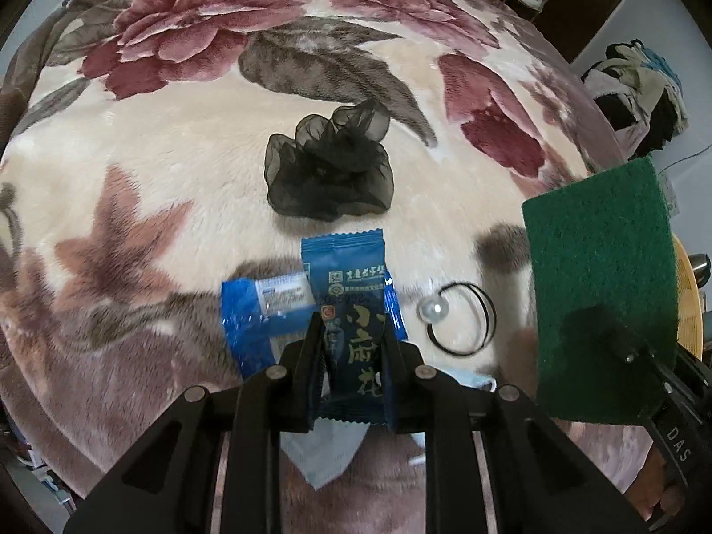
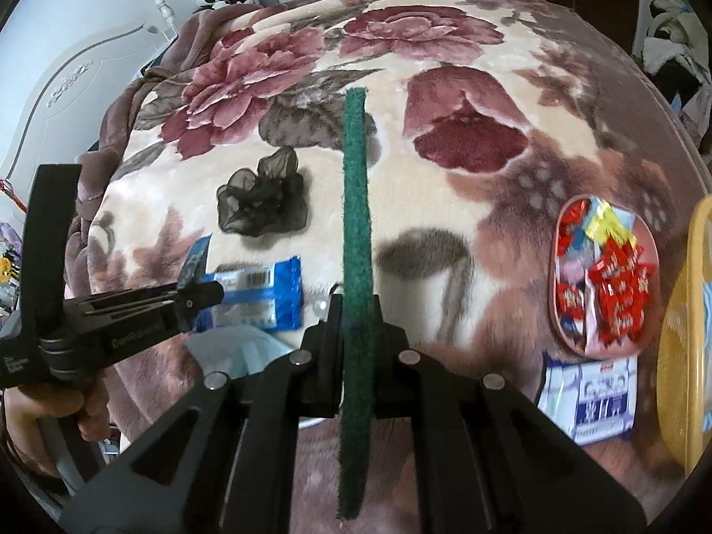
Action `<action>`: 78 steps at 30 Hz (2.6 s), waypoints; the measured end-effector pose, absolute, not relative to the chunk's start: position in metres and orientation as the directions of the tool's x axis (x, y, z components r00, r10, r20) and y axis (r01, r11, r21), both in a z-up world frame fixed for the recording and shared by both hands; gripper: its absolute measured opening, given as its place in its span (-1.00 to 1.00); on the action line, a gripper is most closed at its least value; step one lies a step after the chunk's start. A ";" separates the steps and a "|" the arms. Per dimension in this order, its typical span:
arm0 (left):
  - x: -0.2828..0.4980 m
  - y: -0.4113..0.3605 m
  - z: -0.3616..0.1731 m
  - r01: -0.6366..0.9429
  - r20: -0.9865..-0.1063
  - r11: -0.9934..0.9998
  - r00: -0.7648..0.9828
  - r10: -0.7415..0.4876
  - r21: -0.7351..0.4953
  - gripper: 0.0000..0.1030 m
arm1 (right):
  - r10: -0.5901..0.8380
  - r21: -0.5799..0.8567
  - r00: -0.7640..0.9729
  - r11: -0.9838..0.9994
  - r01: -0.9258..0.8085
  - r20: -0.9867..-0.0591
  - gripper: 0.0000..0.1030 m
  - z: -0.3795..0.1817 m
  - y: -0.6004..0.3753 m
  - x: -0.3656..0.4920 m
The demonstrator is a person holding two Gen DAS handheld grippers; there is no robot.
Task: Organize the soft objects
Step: 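Lift the snack packet and scouring pad and carry them over the basket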
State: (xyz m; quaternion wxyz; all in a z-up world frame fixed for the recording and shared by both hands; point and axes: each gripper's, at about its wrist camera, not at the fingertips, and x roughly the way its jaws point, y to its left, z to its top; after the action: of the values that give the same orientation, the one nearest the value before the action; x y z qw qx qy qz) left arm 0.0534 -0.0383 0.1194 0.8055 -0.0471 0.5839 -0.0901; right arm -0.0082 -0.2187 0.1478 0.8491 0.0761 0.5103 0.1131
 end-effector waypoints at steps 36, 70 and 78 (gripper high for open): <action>-0.026 -0.054 0.166 0.153 -0.911 0.980 0.372 -0.179 -0.130 -0.59 | 0.259 0.256 0.527 0.963 -0.081 -0.809 -0.84 0.190 -0.232 -0.098; -0.046 -0.176 0.204 0.363 -0.884 0.925 0.389 -0.260 -0.113 -0.59 | 0.152 0.277 0.627 0.955 0.107 -0.764 -0.84 0.218 -0.342 -0.143; -0.049 -0.213 0.207 0.403 -0.883 0.909 0.381 -0.273 -0.107 -0.59 | 0.133 0.290 0.646 0.947 0.142 -0.752 -0.84 0.224 -0.370 -0.151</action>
State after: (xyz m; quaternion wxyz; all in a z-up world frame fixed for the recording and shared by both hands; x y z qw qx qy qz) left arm -0.0492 -0.2126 0.2075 0.8286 0.0627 0.5175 -0.2041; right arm -0.1509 -0.3704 0.2236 0.8922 0.1635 0.4209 -0.0027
